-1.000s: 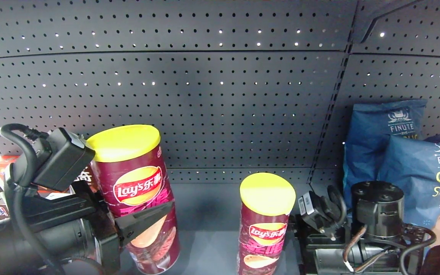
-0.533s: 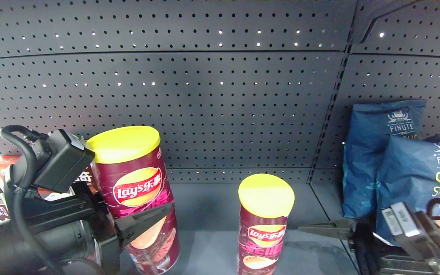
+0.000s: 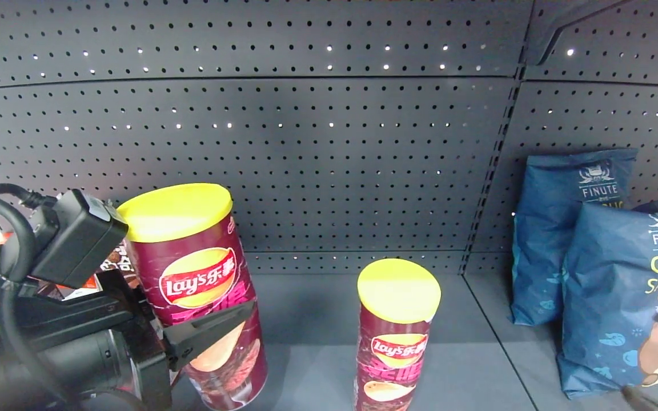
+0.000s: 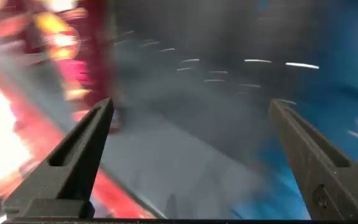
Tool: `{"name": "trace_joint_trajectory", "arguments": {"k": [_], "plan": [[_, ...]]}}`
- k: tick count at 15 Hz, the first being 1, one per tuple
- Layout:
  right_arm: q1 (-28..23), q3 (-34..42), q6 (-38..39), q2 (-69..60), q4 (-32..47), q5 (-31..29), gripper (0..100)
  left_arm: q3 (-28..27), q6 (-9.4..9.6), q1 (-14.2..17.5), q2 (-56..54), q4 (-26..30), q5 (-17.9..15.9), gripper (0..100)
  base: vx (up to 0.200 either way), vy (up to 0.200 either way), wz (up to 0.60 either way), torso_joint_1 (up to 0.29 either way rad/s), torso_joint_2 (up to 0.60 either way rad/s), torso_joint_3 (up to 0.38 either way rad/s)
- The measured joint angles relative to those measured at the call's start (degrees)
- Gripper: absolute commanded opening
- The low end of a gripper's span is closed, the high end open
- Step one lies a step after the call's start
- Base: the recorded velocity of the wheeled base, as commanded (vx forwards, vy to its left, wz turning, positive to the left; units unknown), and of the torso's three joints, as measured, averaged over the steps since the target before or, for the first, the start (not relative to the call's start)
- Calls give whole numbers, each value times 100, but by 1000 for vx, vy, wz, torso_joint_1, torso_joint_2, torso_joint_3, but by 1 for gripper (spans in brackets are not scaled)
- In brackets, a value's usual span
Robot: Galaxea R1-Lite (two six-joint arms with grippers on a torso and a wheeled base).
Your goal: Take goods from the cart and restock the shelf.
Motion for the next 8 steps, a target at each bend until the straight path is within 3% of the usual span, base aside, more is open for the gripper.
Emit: {"name": "trace_joint_trajectory", "arguments": {"k": [4, 6, 8], "plan": [[-1023, 295, 215, -2226, 1847, -1263, 100, -49, 17, -72, -48, -18, 0, 0, 0, 0, 0, 0, 0, 0], [-1429, 479, 316, -2912, 2238, -2227, 100, -16, 23, -135, -78, -11, 0, 0, 0, 0, 0, 0, 0, 0], [-1580, 678, 507, -3235, 2676, -2619, 100, -5, 20, -140, -111, -5, 11, 0, 0, 0, 0, 0, 0, 0]]}}
